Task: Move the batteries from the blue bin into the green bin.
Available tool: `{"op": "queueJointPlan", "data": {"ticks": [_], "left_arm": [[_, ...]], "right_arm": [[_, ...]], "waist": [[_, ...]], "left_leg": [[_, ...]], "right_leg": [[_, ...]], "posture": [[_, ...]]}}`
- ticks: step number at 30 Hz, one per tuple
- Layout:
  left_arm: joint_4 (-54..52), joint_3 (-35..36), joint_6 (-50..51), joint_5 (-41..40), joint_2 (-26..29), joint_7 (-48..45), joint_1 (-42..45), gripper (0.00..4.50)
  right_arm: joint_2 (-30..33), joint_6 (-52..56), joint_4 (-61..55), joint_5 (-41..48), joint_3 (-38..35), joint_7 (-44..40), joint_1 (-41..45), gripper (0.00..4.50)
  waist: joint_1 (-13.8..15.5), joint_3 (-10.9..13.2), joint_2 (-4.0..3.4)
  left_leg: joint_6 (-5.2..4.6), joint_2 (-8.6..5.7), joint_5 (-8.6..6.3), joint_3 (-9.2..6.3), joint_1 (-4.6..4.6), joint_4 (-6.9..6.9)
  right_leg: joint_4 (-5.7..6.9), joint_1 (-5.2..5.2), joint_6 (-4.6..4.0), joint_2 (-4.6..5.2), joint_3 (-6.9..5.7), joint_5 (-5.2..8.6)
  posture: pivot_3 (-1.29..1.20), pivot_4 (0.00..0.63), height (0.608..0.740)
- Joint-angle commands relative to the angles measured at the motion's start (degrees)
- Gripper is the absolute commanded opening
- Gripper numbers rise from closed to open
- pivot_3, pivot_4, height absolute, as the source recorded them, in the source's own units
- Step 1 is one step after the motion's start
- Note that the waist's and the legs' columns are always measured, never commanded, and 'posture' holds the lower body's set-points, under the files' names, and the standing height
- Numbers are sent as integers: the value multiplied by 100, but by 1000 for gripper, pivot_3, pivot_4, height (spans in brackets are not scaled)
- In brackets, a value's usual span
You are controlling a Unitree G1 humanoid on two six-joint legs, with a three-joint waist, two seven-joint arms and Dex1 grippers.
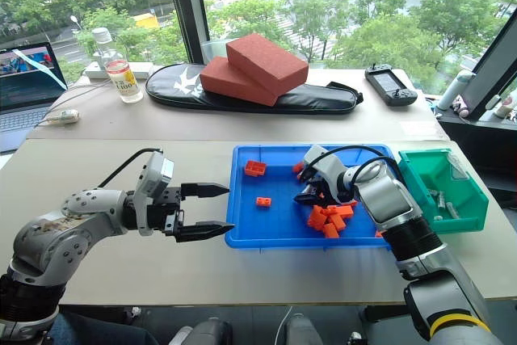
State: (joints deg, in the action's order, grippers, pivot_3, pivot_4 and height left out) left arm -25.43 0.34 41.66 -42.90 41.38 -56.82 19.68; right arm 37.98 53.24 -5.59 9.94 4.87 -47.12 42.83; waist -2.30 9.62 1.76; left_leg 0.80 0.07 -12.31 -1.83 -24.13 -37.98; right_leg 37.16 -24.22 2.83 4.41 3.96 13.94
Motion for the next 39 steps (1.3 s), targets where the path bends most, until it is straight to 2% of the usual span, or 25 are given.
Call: {"op": "queueJointPlan", "data": {"ticks": [1, 5, 9, 15, 18, 19, 20, 22, 23, 29, 31, 33, 35, 39], "left_arm": [[-172, 153, -21, -73, 77, 30, -21, 4500], [-142, 163, -43, -53, 82, 1, -39, 4500], [-92, 102, -55, -29, 50, -38, -11, 4500], [-23, 88, -64, -27, 61, -106, 51, 4500], [14, 55, -77, -9, 53, -148, 104, 4500], [25, 48, -81, -2, 49, -156, 116, 4500], [36, 41, -90, 12, 48, -166, 125, 4500], [57, 38, -96, 21, 40, -173, 145, 4500], [66, 37, -101, 26, 35, -174, 154, 4500], [86, 65, -116, 19, -32, -98, 194, 4500], [65, 94, -95, -32, -40, -98, 192, 4500], [58, 146, -60, -106, -73, -57, 203, 4500], [60, 167, -57, -111, -100, -18, 214, 4500], [73, 199, -57, -106, -144, 52, 231, 4500]], "right_arm": [[266, 287, -398, 105, -1585, 811, 129, 2517], [587, 212, -53, -290, -2213, 1638, -130, 2517], [714, 441, -23, -650, -3224, 2531, -892, 2517], [654, 709, -201, -683, -3447, 2888, -1575, 2517], [603, 669, -231, -524, -3499, 2884, -1629, 2517], [585, 631, -273, -496, -3519, 2913, -1616, 3518], [573, 608, -315, -397, -3534, 2847, -1568, 3676], [604, 539, -369, -234, -3528, 2716, -1484, 4369], [631, 450, -381, -161, -3524, 2661, -1451, 4487], [891, -524, -786, 509, -3431, 1710, -1387, 4487], [825, -841, -1389, 1168, -3423, 948, -1594, 4487], [783, -812, -2228, 2175, -3495, -89, -2182, 4487], [922, -966, -2709, 2594, -3436, -885, -2944, 4487], [1025, -1196, -2680, 2773, -3302, -1204, -3435, 4487]], "waist": [[25, 0, 0], [70, 0, 0], [73, 0, 0], [-27, -2, -5], [-38, -3, -6], [-38, -3, -6], [-33, -2, -6], [-25, -2, -6], [-24, -2, -6], [-16, -2, -6], [-15, -2, -7], [-13, -2, -6], [5, -2, -6], [48, -1, -5]], "left_leg": [[0, 0, 0, 0, 0, 0], [0, -2, -1, 2, -1, 0], [0, 0, 0, 5, 0, 3], [-1, 3, 0, 17, 5, 3], [-1, 5, 0, 18, 16, 3], [-1, 4, 0, 21, 16, 3], [-1, 4, 0, 22, 16, 3], [-1, 4, 0, 22, 15, 3], [-1, 3, 0, 22, 14, 3], [-1, 3, 0, 20, 13, 3], [-1, 3, 0, 20, 13, 3], [-1, 5, 0, 17, 13, 3], [-2, 9, -1, 8, 12, 6], [-2, -4, -1, 14, 10, -2]], "right_leg": [[-2, 0, 0, 0, 0, 0], [-6, 3, 0, 2, -1, 0], [-6, 3, -1, 0, 0, 0], [-3, 3, 0, -2, 12, 0], [-3, 13, 0, -5, 12, 1], [-3, 12, 0, -4, 15, 1], [-3, 12, 0, -5, 16, 1], [-3, 12, 1, -4, 15, 1], [-3, 12, 1, -4, 15, 1], [-5, 13, 1, -4, 14, 1], [-6, 13, 1, -3, 14, 1], [-8, 14, 2, -5, 12, 1], [-11, 20, 2, -8, 5, 2], [-18, 27, 9, 5, 9, 0]], "posture": [[0, 150, 740], [0, 150, 740], [0, 150, 740], [0, 150, 740], [0, 150, 740], [0, 150, 740], [0, 150, 740], [0, 150, 740], [0, 150, 740], [0, 150, 740], [0, 150, 740], [0, 150, 740], [0, 150, 740], [0, 150, 740]]}}
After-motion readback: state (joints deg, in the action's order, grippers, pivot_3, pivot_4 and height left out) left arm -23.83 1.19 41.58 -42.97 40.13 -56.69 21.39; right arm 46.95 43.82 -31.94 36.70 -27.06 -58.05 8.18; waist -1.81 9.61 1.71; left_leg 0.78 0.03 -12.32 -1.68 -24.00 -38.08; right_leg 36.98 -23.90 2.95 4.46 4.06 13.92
